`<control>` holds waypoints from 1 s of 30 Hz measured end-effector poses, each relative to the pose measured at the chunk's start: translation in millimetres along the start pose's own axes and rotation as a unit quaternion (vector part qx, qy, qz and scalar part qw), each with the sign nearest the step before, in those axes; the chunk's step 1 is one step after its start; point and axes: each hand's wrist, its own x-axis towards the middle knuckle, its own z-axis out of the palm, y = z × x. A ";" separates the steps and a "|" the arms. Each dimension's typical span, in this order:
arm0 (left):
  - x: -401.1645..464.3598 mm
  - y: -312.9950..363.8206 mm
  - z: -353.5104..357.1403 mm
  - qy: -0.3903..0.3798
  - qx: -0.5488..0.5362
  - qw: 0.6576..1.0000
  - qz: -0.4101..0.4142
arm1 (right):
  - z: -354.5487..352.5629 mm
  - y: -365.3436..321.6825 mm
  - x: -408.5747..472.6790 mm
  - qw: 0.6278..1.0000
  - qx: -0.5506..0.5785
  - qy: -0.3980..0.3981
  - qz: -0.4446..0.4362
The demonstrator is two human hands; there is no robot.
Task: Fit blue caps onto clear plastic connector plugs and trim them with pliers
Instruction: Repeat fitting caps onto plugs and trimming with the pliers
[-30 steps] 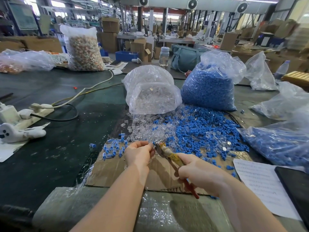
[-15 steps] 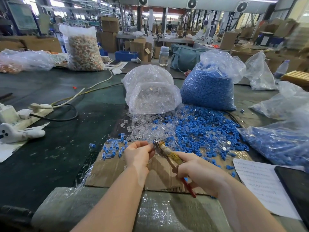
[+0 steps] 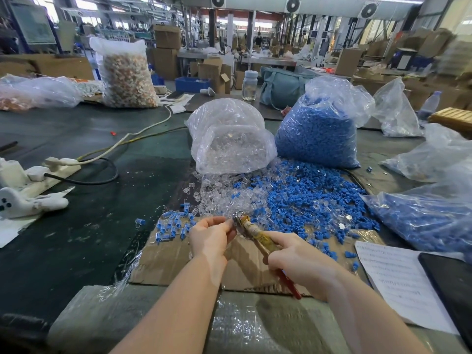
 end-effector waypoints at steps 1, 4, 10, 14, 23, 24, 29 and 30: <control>0.2 0.4 0.5 -0.001 -0.002 1.000 -0.005 | 0.1 -0.3 -0.7 1.000 0.031 -0.003 0.002; 0.7 2.8 -0.6 0.004 -0.005 1.000 0.000 | -0.2 1.5 -0.8 0.991 0.133 0.015 0.016; 10.8 4.8 -18.5 0.080 0.217 0.953 0.194 | -13.2 18.8 9.5 0.969 -0.084 0.232 -0.019; 19.5 4.8 -30.9 0.097 0.360 0.882 0.287 | -27.3 39.3 13.5 0.886 -0.319 0.329 0.070; 22.5 -4.9 -37.4 0.068 0.503 0.804 0.310 | -35.0 70.9 21.6 0.837 -0.412 0.351 0.085; 20.8 -6.1 -35.8 0.061 0.509 0.798 0.316 | -34.5 71.8 21.7 0.832 -0.423 0.348 0.085; 5.4 -17.5 -24.9 0.026 0.502 0.781 0.371 | -34.4 72.0 24.8 0.828 -0.445 0.324 0.108; 1.8 -21.4 -22.0 0.011 0.492 0.782 0.384 | -33.7 70.8 25.1 0.834 -0.436 0.316 0.115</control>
